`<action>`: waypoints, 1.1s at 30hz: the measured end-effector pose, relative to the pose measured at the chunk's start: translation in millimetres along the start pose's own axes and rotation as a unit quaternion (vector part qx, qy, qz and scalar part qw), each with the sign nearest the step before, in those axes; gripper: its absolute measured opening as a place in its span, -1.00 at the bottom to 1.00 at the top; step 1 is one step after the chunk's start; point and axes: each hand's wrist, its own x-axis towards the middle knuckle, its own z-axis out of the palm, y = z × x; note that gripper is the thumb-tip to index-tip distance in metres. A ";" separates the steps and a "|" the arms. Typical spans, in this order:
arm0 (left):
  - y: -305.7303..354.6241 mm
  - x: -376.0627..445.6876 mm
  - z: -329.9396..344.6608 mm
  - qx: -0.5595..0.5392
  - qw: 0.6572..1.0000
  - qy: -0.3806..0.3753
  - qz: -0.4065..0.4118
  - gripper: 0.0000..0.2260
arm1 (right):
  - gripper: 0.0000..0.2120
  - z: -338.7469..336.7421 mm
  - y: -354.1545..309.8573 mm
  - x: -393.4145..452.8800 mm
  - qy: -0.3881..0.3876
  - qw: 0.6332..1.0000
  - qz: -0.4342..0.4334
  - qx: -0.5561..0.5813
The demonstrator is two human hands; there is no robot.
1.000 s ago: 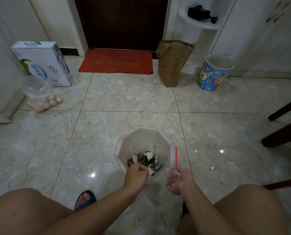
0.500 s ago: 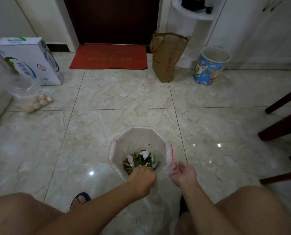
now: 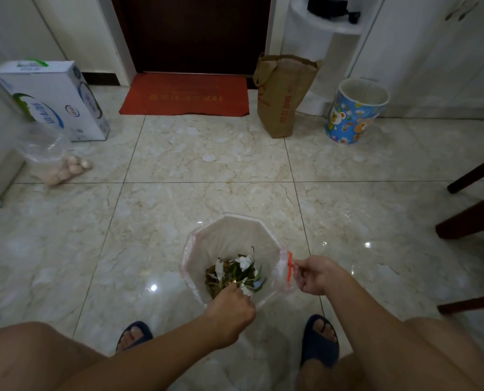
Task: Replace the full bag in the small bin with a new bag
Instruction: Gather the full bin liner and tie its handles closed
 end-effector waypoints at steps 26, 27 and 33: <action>-26.6 -14.4 14.3 -0.165 0.977 0.094 -0.096 -0.85 | -0.94 30.5 -29.6 -19.1 -0.035 0.987 -0.130 -0.084; -28.1 -14.7 13.3 -0.173 0.973 0.121 -0.090 -0.91 | -0.95 33.4 -32.8 -23.9 -0.036 0.983 -0.135 -0.121; -37.5 -29.6 24.5 -0.257 0.936 0.170 -0.170 -0.90 | -0.93 52.8 -42.7 -54.6 -0.135 0.963 -0.178 -0.148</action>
